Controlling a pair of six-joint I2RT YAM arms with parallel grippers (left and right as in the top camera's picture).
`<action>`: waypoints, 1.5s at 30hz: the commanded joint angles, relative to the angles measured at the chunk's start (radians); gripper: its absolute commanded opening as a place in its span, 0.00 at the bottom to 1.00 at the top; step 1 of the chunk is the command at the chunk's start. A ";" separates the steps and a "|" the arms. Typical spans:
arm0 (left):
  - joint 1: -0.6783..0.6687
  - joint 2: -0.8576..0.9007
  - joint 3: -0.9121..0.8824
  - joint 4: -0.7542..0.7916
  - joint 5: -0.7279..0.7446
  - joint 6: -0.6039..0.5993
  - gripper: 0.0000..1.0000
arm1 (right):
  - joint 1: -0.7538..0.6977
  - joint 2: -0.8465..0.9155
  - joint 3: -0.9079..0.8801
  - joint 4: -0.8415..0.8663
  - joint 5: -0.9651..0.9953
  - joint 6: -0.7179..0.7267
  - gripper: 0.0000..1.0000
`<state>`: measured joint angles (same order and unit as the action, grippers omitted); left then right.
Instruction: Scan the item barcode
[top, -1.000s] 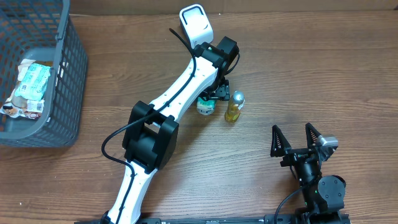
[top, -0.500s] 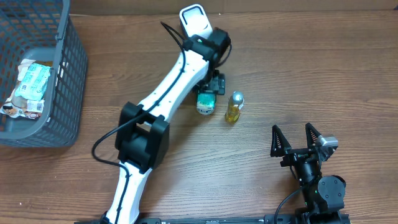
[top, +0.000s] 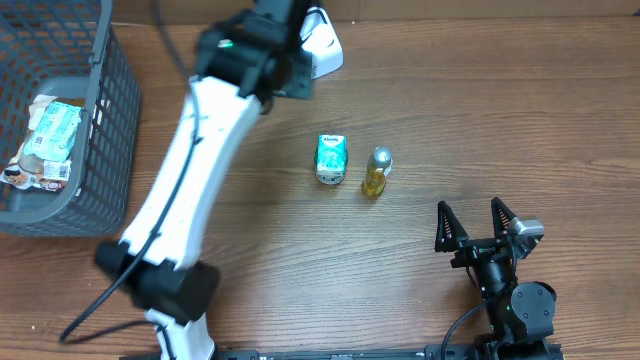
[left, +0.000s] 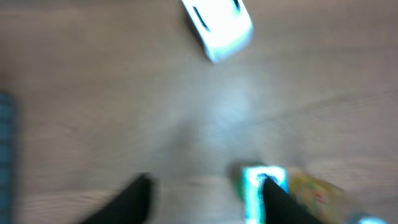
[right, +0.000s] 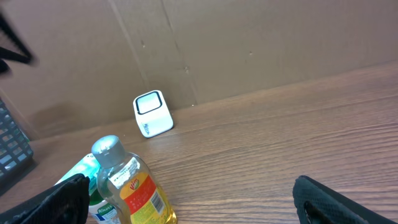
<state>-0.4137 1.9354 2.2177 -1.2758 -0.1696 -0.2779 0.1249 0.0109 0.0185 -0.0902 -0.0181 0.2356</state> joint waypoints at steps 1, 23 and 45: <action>0.047 -0.098 0.024 0.036 -0.227 0.114 0.30 | -0.003 -0.005 -0.010 0.006 0.006 0.004 1.00; 0.659 -0.156 0.023 0.200 -0.327 0.294 0.04 | -0.003 -0.005 -0.010 0.006 0.006 0.004 1.00; 0.956 0.259 0.023 0.122 -0.132 0.422 0.39 | -0.003 -0.005 -0.010 0.006 0.006 0.004 1.00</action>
<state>0.5247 2.1593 2.2318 -1.1637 -0.4049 0.0776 0.1249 0.0113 0.0185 -0.0898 -0.0181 0.2356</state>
